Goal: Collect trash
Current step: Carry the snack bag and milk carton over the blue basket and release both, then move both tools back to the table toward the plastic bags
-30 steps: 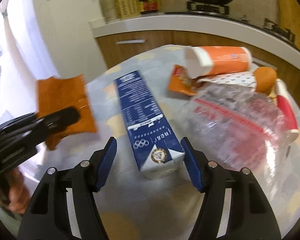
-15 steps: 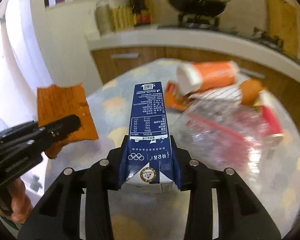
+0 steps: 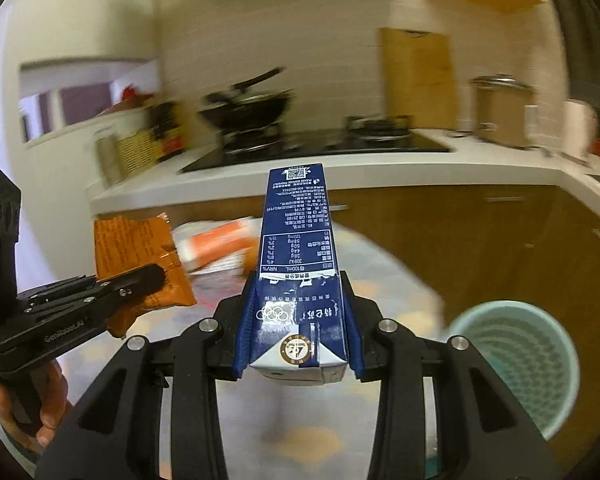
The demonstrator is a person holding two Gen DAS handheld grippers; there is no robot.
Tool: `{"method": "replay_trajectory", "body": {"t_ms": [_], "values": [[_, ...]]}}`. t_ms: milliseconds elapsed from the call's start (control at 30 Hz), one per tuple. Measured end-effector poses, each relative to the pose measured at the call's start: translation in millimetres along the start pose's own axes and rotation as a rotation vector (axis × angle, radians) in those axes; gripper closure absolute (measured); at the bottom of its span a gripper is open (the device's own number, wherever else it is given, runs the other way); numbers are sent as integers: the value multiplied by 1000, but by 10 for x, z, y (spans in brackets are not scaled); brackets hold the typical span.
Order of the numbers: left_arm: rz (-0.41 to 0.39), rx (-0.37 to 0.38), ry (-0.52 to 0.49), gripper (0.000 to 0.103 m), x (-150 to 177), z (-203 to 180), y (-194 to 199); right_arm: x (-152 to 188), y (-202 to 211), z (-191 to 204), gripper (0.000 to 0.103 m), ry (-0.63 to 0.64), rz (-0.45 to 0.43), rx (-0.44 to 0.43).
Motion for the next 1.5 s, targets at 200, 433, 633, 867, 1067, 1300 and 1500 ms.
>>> {"method": "replay_trajectory", "body": {"t_ms": [200,433,633,867,1067,1300,1500], "values": [[64,108,-59,90,90,-750,-486,216,235,-691,69,-53,14,127],[230,175,-139,90,442,-1456,-1245,755,161,-1442,69,-194,104,207],[387,212,-169,90,830,-1748,-1880,1385,-107,-1780,69,-300,257,217],[506,195,-158,85,1109,-1790,-2376,1882,-355,-2005,68,-453,392,172],[508,174,-154,71,1169,-1779,-2486,1998,-330,-2102,68,-496,390,165],[501,159,-158,45,1157,-1710,-2419,1893,-361,-2071,53,-489,394,184],[482,167,-130,45,1051,-1600,-2301,1810,-315,-2054,53,-487,391,168]]}}
Point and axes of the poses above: each gripper's, at about its wrist camera, not at the fingertips, and y roughly against the way its jaws point, z to its left, x to its underside, the point moved 2 cm from there along -y, roughly the way its jaws point, and after that the axes turned 13 degrees about y, right-handed, at the moved point
